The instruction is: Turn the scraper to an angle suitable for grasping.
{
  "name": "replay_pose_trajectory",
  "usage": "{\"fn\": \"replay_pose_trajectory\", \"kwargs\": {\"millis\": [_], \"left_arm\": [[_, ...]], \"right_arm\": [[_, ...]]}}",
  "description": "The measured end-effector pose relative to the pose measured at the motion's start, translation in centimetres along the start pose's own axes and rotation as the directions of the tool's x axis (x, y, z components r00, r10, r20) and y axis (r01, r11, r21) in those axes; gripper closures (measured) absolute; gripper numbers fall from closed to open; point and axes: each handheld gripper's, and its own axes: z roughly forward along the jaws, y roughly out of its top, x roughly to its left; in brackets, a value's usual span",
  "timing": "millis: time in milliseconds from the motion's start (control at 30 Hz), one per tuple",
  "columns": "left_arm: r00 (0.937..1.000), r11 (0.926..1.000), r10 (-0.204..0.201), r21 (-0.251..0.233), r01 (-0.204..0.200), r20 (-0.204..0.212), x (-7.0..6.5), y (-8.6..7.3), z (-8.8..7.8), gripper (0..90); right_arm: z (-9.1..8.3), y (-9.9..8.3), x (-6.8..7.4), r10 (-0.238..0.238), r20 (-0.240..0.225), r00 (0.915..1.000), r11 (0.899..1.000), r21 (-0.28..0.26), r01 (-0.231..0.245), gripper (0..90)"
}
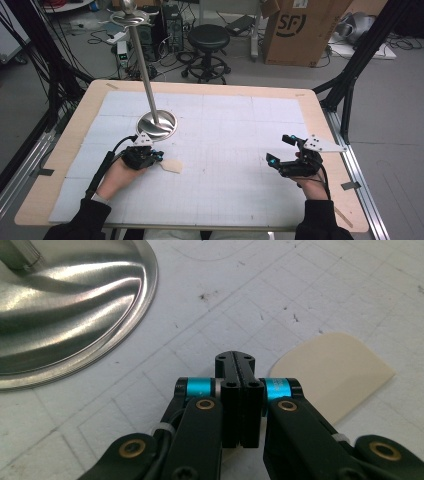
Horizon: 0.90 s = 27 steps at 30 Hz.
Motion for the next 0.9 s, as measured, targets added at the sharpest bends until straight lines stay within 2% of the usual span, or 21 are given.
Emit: {"fn": "replay_pose_trajectory", "kwargs": {"millis": [67, 167, 333, 400, 467, 533, 567, 633, 700, 767, 800, 833, 867, 900], "left_arm": [[0.9997, 0.9997, 0.023, 0.001, -0.023, -0.007, -0.2, 0.0, 0.0, 89.7], [0.9988, 0.9989, 0.047, 0.006, -0.047, 0.014, -0.6, -0.1, -0.1, 89.8], [0.9948, 0.9972, 0.064, 0.033, -0.067, 0.079, -1.4, -0.4, -0.7, 89.8], [0.9906, 0.9946, 0.087, 0.047, -0.093, 0.106, -2.0, -0.6, -1.2, 89.8], [0.9834, 0.9913, 0.114, 0.050, -0.122, 0.141, -2.5, -0.9, -1.6, 89.8], [0.9770, 0.9935, 0.102, 0.032, -0.109, 0.187, -2.7, -1.7, -2.1, 89.8], [0.9738, 0.9966, 0.070, 0.028, -0.078, 0.216, -2.7, -2.1, -2.4, 89.8], [0.9664, 0.9983, 0.030, 0.041, -0.042, 0.255, -2.3, -2.6, -2.8, 89.8], [0.9602, 0.9983, 0.027, 0.043, -0.041, 0.278, -2.3, -2.9, -3.1, 89.8], [0.9569, 0.9977, 0.035, 0.045, -0.050, 0.288, -2.4, -3.0, -3.3, 89.8], [0.9577, 0.9968, 0.050, 0.045, -0.065, 0.283, -2.5, -2.9, -3.4, 89.8], [0.9612, 0.9962, 0.056, 0.049, -0.072, 0.270, -2.4, -2.9, -3.5, 89.8], [0.9699, 0.9954, 0.060, 0.059, -0.075, 0.236, -2.2, -2.8, -3.7, 89.8], [0.9802, 0.9963, 0.038, 0.068, -0.053, 0.194, -1.9, -2.7, -4.0, 89.7]], "right_arm": [[0.0, 0.0, 0.0, 0.002, 0.001, 1.0000, 1.000, -0.001, -0.002, 0.2], [0.1, 0.0, 0.0, -0.001, -0.001, 1.0000, 1.000, 0.000, 0.001, 0.2], [0.1, -0.1, 0.0, -0.001, 0.002, 1.0000, 1.000, 0.002, 0.001, 0.2], [0.1, -0.2, 0.0, 0.004, -0.001, 1.0000, 1.000, 0.005, -0.004, 0.2], [0.4, -0.4, -0.1, 0.003, -0.001, 1.0000, 1.000, 0.012, -0.003, 0.2], [0.5, -0.4, 0.0, 0.003, -0.004, 1.0000, 1.000, 0.019, -0.003, 0.2], [0.6, -0.4, 0.0, -0.002, -0.010, 0.9999, 1.000, 0.022, 0.002, 0.2], [0.5, -0.4, 0.1, 0.003, -0.015, 0.9999, 1.000, 0.016, -0.003, 0.2], [0.5, -0.3, 0.1, 0.002, -0.016, 0.9999, 1.000, 0.013, -0.002, 0.2], [0.4, -0.2, 0.1, 0.001, -0.015, 0.9999, 1.000, 0.006, -0.001, 0.2], [0.4, -0.2, 0.1, 0.003, -0.016, 0.9999, 1.000, 0.004, -0.003, 0.2], [0.4, -0.2, 0.1, 0.004, -0.017, 0.9998, 1.000, 0.005, -0.004, 0.2], [0.4, -0.2, 0.0, 0.005, -0.018, 0.9998, 1.000, 0.004, -0.004, 0.2], [0.3, -0.2, -0.1, 0.008, -0.017, 0.9998, 1.000, 0.002, -0.008, 0.2]]}}
